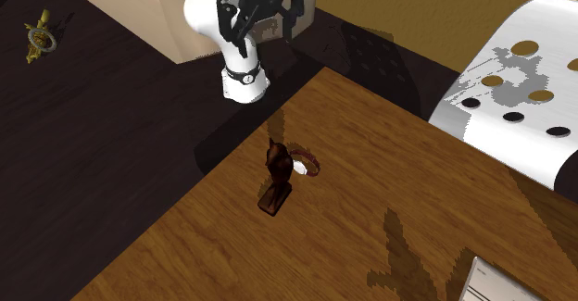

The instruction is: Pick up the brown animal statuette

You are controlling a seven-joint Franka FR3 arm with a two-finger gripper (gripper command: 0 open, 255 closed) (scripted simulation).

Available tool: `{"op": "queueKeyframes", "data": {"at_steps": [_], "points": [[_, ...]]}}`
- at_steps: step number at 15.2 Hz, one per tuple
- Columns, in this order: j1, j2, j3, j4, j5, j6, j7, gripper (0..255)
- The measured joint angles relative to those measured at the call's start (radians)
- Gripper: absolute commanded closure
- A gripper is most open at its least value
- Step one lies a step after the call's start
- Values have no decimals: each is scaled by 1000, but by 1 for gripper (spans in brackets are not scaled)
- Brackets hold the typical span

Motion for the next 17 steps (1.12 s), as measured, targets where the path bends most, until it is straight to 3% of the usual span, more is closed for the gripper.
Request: {"op": "queueKeyframes", "data": {"at_steps": [3, 11, 17], "points": [[-1, 13, -12, -11, -1, 54, -12, 0], [0, 161, -96, -35, 16, 430, -105, 0], [32, 301, -159, 18, 77, 675, -189, 0]]}}
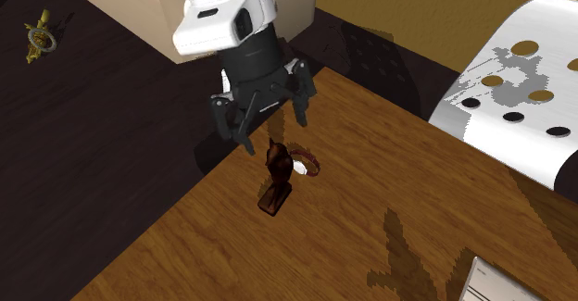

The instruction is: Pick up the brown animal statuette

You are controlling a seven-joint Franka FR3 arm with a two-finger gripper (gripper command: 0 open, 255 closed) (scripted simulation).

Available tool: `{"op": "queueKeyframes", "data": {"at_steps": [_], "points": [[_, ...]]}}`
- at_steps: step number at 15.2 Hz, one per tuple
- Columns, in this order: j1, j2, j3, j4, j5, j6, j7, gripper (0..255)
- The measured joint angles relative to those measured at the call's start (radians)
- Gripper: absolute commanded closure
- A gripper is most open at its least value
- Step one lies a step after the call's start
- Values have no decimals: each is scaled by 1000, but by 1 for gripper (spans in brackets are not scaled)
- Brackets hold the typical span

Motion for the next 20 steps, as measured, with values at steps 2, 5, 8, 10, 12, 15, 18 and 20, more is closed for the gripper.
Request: {"op": "queueKeyframes", "data": {"at_steps": [2, 5, 8, 10, 12, 15, 18, 20], "points": [[7, 31, -15, 10, 15, 46, -22, 0], [10, 41, -24, -19, 23, 92, -37, 0], [13, 51, -28, -54, 29, 138, -46, 0], [14, 55, -29, -64, 31, 152, -49, 255], [14, 55, -29, -67, 31, 156, -49, 255], [14, 54, -29, -68, 32, 158, -49, 255], [14, 54, -29, -68, 31, 158, -49, 255], [14, 54, -29, -68, 32, 158, -50, 255]]}}
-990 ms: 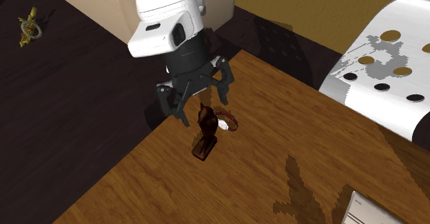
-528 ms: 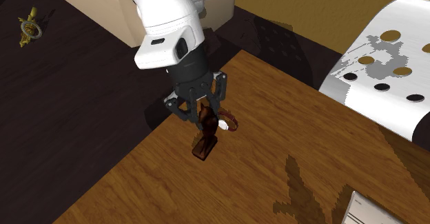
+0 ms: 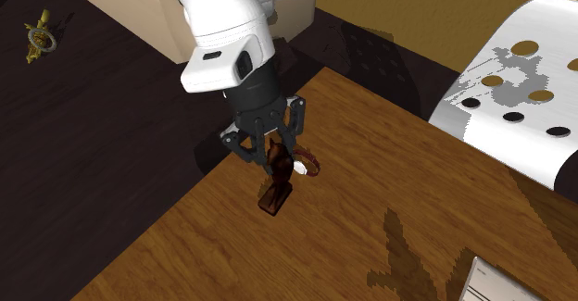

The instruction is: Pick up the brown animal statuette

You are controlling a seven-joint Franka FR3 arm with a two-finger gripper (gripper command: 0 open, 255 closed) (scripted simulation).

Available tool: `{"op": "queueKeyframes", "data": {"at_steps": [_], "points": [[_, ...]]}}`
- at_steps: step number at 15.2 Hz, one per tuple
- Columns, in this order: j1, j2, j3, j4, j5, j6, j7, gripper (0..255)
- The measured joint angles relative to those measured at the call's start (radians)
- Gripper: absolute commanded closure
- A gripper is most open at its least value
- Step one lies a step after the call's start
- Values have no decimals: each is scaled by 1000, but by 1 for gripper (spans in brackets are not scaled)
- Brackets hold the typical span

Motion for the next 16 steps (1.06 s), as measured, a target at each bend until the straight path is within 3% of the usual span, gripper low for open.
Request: {"op": "queueKeyframes", "data": {"at_steps": [16], "points": [[-9, -25, 14, 174, -21, -200, 35, 255]]}}
